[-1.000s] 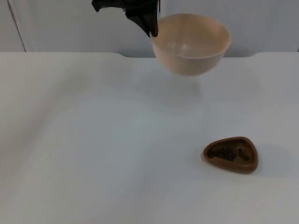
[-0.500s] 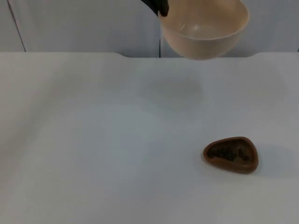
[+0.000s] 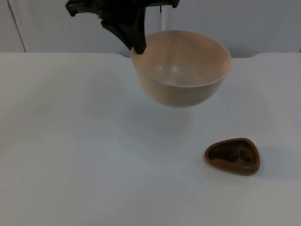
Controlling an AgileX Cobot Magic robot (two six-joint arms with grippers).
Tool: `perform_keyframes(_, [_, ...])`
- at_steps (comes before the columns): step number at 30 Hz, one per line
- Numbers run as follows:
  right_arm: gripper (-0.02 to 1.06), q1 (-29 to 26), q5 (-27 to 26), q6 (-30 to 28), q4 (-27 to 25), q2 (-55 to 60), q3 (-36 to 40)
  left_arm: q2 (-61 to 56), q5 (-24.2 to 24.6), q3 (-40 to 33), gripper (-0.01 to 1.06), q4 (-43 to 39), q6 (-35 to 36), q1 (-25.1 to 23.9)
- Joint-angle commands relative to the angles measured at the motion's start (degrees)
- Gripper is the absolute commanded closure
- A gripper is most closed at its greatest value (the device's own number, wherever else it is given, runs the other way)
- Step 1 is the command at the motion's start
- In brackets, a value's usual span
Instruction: Pick up the bowl with the left hand and pour the coffee beans from the cup into the bowl with the right hand.
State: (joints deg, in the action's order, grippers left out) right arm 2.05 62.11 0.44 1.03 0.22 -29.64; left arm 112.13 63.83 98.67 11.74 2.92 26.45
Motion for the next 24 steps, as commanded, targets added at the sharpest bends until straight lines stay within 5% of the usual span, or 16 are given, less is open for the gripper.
perform_keyframes(1, [-0.01,-0.4,-0.4,-0.1,0.2,-0.2,0.2,-3.8,-2.9,-4.9,1.05,1.0,-1.4,0.1])
perform_keyframes(24, [-0.01,-0.4,-0.4,-0.1,0.2,-0.2,0.2,-20.7,-20.9,-42.5,1.05,6.6,-3.5,-0.5])
